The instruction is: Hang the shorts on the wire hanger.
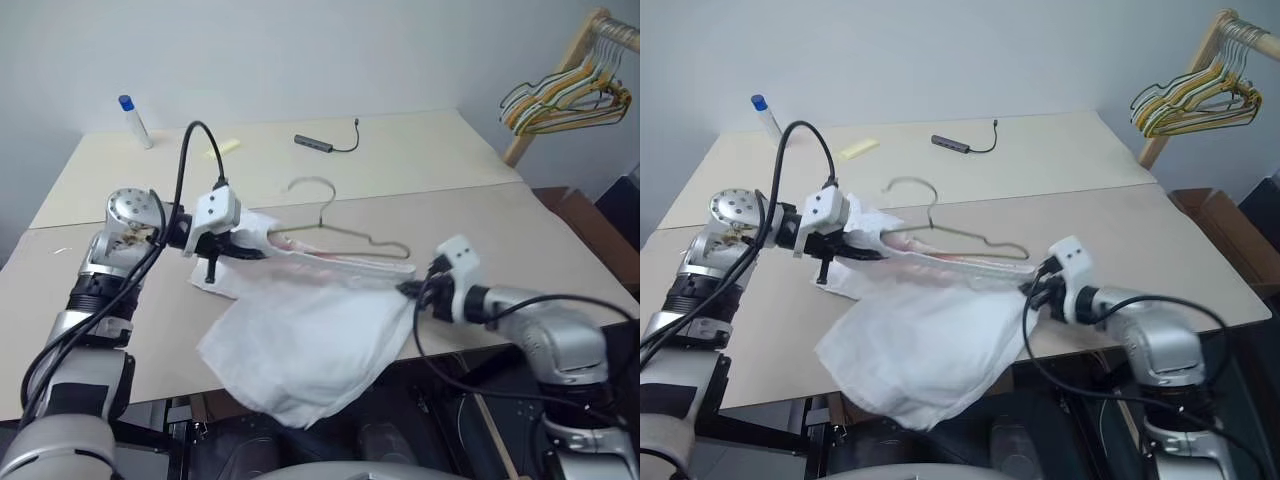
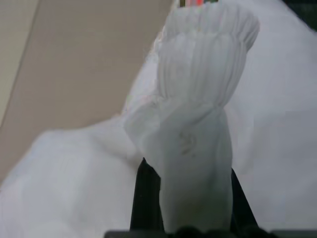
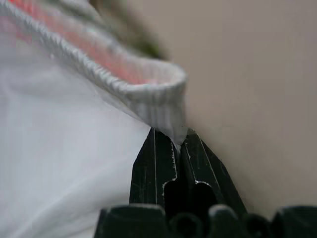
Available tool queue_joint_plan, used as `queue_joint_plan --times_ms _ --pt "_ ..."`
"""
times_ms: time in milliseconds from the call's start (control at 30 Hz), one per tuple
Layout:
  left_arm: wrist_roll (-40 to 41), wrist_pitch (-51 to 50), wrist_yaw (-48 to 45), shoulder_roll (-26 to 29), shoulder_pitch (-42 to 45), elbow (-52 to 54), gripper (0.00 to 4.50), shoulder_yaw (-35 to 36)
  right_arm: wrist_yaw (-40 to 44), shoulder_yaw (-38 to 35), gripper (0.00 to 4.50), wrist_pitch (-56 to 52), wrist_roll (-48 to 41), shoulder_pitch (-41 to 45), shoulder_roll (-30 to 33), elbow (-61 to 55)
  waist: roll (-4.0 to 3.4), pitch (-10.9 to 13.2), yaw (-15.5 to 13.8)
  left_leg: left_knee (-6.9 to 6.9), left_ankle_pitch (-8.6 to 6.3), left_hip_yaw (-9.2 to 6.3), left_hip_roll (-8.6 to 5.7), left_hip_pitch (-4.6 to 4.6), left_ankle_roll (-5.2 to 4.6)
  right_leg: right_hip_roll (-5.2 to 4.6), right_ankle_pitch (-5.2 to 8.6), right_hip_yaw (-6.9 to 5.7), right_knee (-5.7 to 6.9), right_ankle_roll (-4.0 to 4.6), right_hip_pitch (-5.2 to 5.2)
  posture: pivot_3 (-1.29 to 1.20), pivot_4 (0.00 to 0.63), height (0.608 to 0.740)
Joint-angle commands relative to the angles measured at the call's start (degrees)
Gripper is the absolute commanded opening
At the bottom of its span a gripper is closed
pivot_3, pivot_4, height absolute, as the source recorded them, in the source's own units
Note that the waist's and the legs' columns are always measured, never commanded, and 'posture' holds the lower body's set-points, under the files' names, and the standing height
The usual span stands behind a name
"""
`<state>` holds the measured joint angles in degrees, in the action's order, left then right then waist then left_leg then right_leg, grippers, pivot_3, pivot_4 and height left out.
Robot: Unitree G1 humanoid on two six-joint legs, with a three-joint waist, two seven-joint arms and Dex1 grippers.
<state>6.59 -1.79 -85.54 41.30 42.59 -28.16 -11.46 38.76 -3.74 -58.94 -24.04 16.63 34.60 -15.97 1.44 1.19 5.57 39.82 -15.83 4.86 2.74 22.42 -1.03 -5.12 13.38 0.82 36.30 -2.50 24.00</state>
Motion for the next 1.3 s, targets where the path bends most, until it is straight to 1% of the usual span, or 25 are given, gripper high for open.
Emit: queue_joint_plan --times_ms 33,200,233,367,400,467,533,700,767,933,1133,1300 --pt "-2.14 2.28 1.13 2.81 0.67 -1.37 0.08 0.9 2.62 -3.36 0.02 3.71 -0.31 0.97 4.44 2.48 0.0 0.0 -0.27 0.0 0.0 -0.02 0.0 0.03 0.0 -0.01 0.0 -0.03 -0.02 0.0 0.0 -0.1 0.0 0.74" --pt "-2.92 2.57 1.76 3.65 -0.28 -1.37 0.08 0.54 4.23 -2.86 0.02 6.36 -0.29 1.99 7.91 4.42 0.0 0.0 -0.03 0.01 -0.02 0.02 -0.02 0.02 -0.03 -0.04 0.0 0.01 -0.04 0.0 -0.01 -0.1 0.0 0.74" --pt "-2.04 2.73 1.52 3.42 -0.48 -1.26 0.08 1.08 4.45 -2.69 0.02 6.86 -0.28 1.96 8.33 4.39 0.0 0.0 -0.03 0.01 -0.02 0.02 -0.02 0.02 -0.03 -0.03 0.0 0.0 -0.03 0.0 -0.01 -0.1 0.0 0.74" --pt "0.95 -0.39 6.77 0.66 0.96 -1.51 0.08 4.21 4.58 -0.81 0.02 9.31 0.7 0.62 9.21 3.61 0.0 0.0 -0.04 0.01 -0.02 0.0 -0.01 0.01 -0.03 -0.02 0.0 0.0 0.0 0.0 0.01 -0.1 0.0 0.74" --pt "2.29 -1.84 6.91 0.2 1.43 -1.47 0.08 4.94 4.21 -0.19 0.02 9.76 1.0 0.22 9.07 3.42 0.0 0.0 -0.05 0.01 -0.02 0.01 -0.01 0.01 -0.03 -0.03 0.0 0.01 0.0 -0.01 0.0 -0.09 0.0 0.74" --pt "6.9 -4.38 2.88 0.14 1.21 0.26 0.08 6.56 3.29 0.91 0.02 10.6 1.65 -0.18 8.62 3.6 0.01 -0.01 -0.03 0.02 -0.02 0.01 -0.01 0.02 -0.03 -0.03 0.0 0.01 0.0 -0.01 0.0 -0.09 0.0 0.74" --pt "8.59 -5.03 -0.68 1.28 0.01 2.58 0.08 6.25 2.61 1.3 0.02 11.24 2.03 0.07 8.15 4.67 0.01 -0.01 0.02 0.02 -0.02 0.01 -0.01 0.03 -0.03 -0.02 0.0 0.0 0.0 -0.01 0.03 -0.09 0.0 0.74" --pt "8.58 -5.03 -3.47 2.7 -1.79 4.28 0.08 5.44 2.75 0.77 0.02 11.74 1.84 0.96 8.7 6.08 0.0 -0.01 0.05 0.01 -0.02 0.03 -0.01 -0.01 -0.03 -0.02 0.0 0.04 0.01 -0.01 0.01 -0.09 0.0 0.74" --pt "7.27 -3.91 -3.81 3.27 -2.18 4.43 0.08 4.69 3.03 0.54 0.02 11.85 1.79 0.99 9.23 6.39 0.0 -0.01 0.02 0.01 -0.02 0.02 -0.01 -0.01 -0.03 -0.01 0.0 0.03 0.03 -0.01 0.01 -0.09 0.0 0.74" --pt "0.25 -0.3 1.61 3.49 -1.79 1.29 0.08 1.9 3.67 -0.25 0.02 11.52 1.36 1.27 10.39 6.2 0.0 -0.01 -0.14 0.02 -0.02 0.03 -0.02 0.0 -0.03 -0.03 0.0 0.03 -0.02 -0.01 -0.01 -0.1 0.0 0.74" --pt "0.94 -1.57 2.56 2.89 -1.61 1.15 0.08 1.71 4.78 -0.66 0.02 11.84 1.14 1.16 11.56 5.79 0.0 -0.01 -0.02 0.01 -0.02 0.03 -0.01 0.0 -0.04 -0.02 0.0 0.03 0.0 -0.01 0.01 -0.11 0.0 0.74" --pt "0.13 0.33 3.21 2.99 -2.56 0.24 0.08 1.28 6.23 -1.26 0.02 13.02 0.78 1.13 12.82 5.27 0.0 -0.01 -0.02 0.02 -0.02 0.03 -0.01 0.0 -0.04 -0.02 0.0 0.03 0.0 -0.01 0.0 -0.11 0.0 0.74"
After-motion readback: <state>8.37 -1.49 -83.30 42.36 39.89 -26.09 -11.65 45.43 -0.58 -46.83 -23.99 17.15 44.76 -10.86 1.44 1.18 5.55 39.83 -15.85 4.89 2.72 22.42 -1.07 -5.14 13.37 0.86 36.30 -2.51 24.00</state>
